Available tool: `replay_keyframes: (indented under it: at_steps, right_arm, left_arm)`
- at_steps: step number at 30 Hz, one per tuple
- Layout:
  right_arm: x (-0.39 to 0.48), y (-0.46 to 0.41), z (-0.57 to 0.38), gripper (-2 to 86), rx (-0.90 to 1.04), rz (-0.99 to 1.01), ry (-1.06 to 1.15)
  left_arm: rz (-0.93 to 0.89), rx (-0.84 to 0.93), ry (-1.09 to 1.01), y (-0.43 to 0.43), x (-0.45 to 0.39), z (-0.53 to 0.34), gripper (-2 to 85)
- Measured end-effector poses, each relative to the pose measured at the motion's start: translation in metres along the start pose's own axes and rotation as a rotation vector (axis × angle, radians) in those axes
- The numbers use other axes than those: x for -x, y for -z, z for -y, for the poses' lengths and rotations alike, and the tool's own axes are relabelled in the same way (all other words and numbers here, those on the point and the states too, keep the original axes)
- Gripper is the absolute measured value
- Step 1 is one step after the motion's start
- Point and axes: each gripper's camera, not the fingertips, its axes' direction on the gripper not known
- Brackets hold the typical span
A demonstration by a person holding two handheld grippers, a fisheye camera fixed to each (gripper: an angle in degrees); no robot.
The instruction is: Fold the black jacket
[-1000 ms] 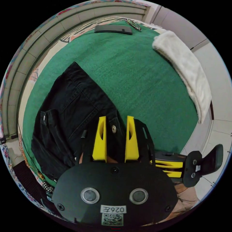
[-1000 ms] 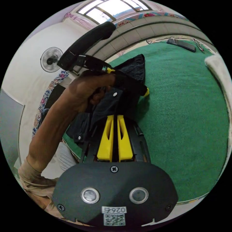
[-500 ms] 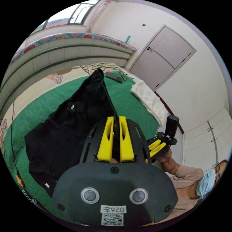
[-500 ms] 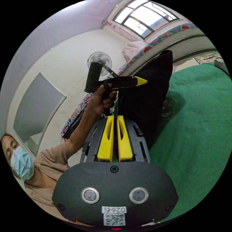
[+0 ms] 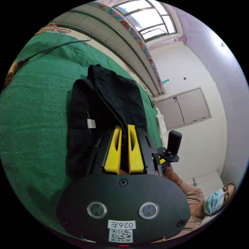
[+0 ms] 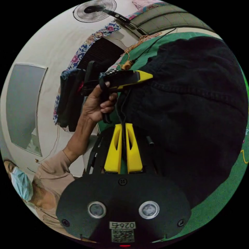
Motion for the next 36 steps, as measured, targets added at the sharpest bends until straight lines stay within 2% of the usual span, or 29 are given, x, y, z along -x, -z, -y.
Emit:
replay_keyframes:
  at_steps: [5, 8, 12, 16, 19, 21, 23, 25, 26, 28, 30, 32, 36]
  right_arm:
    - [0.008, -0.028, 0.021, -0.8, -0.054, 0.029, 0.004]
    - [0.022, -0.055, 0.034, 1.9, -0.097, -0.031, 0.039]
    - [0.045, -0.096, 0.054, 8.0, -0.045, -0.134, 0.09]
    - [0.076, -0.096, 0.057, 5.5, -0.028, -0.216, 0.224]
    - [0.083, -0.079, 0.05, 1.6, -0.082, -0.202, 0.282]
    - [0.075, -0.073, 0.049, -0.1, -0.111, -0.225, 0.253]
    - [0.06, -0.073, 0.053, -0.7, -0.137, -0.245, 0.201]
    - [0.039, -0.091, 0.066, -0.9, -0.069, -0.262, 0.121]
    - [0.035, -0.098, 0.069, -0.9, -0.043, -0.249, 0.117]
    - [0.024, -0.137, 0.08, -0.9, 0.13, -0.118, 0.131]
    - [0.022, -0.173, 0.084, -0.9, 0.298, -0.072, 0.152]
    - [0.025, -0.189, 0.086, -0.9, 0.326, -0.124, 0.174]
    - [0.046, -0.169, 0.094, -1.0, 0.249, -0.217, 0.302]
  left_arm:
    - [0.07, 0.006, -0.095, 0.034, 0.005, 0.011, 3.6]
    - [0.035, -0.032, -0.049, 0.057, 0.025, 0.011, 3.4]
    - [-0.043, 0.0, 0.074, 0.067, 0.068, 0.01, 3.2]
    - [-0.101, -0.066, 0.124, 0.089, 0.079, 0.004, 0.6]
    - [0.022, -0.179, 0.088, 0.125, 0.06, -0.006, -0.7]
    - [0.136, -0.296, -0.007, 0.153, 0.031, -0.021, -0.9]
    - [0.193, -0.318, -0.103, 0.159, 0.009, -0.031, -0.9]
    - [0.214, -0.259, -0.188, 0.148, -0.008, -0.033, -1.0]
    - [0.196, -0.169, -0.241, 0.133, -0.015, -0.03, -1.0]
    - [0.157, 0.027, -0.294, 0.102, -0.016, -0.023, -1.0]
    - [0.237, 0.275, -0.261, 0.061, -0.003, -0.02, -0.9]
    - [0.322, 0.336, -0.227, 0.047, 0.004, -0.023, -0.9]
    - [0.329, 0.2, -0.298, 0.057, -0.018, -0.032, -0.9]
